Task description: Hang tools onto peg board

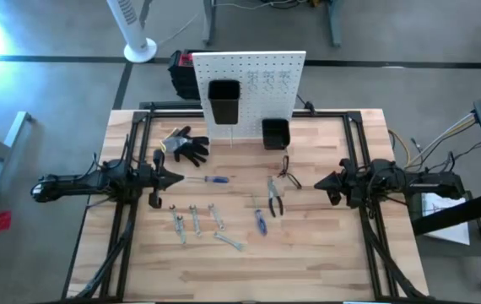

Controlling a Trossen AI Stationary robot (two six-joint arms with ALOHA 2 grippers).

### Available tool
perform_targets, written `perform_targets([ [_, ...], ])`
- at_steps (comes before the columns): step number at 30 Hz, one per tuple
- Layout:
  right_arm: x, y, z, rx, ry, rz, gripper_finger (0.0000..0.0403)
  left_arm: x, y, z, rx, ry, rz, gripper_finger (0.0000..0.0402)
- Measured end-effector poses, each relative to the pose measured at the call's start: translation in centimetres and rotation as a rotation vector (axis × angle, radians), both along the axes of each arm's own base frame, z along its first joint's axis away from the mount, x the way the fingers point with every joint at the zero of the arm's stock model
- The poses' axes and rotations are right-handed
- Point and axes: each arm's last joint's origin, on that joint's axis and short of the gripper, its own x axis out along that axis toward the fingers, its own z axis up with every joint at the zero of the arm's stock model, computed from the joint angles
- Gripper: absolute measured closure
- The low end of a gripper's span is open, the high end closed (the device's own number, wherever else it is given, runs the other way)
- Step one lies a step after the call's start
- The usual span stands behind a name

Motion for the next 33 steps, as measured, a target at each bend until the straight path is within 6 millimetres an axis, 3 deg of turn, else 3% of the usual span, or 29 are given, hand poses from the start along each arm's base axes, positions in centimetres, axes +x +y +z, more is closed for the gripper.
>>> perform_targets([
  [20, 0.00, 0.00, 0.00, 0.000, 0.000, 0.000, 0.0403, 0.00, 0.00, 0.00, 0.000, 0.000, 0.000, 0.0401],
  [25, 0.03, -0.30, 0.14, -0.006, -0.016, -0.103, 0.0403, 0.00, 0.00, -0.01, 0.000, 0.000, 0.000, 0.0401],
  [33, 0.00, -0.30, 0.39, -0.006, -0.041, -0.105, 0.0403, 0.00, 0.00, 0.00, 0.000, 0.000, 0.000, 0.0401],
])
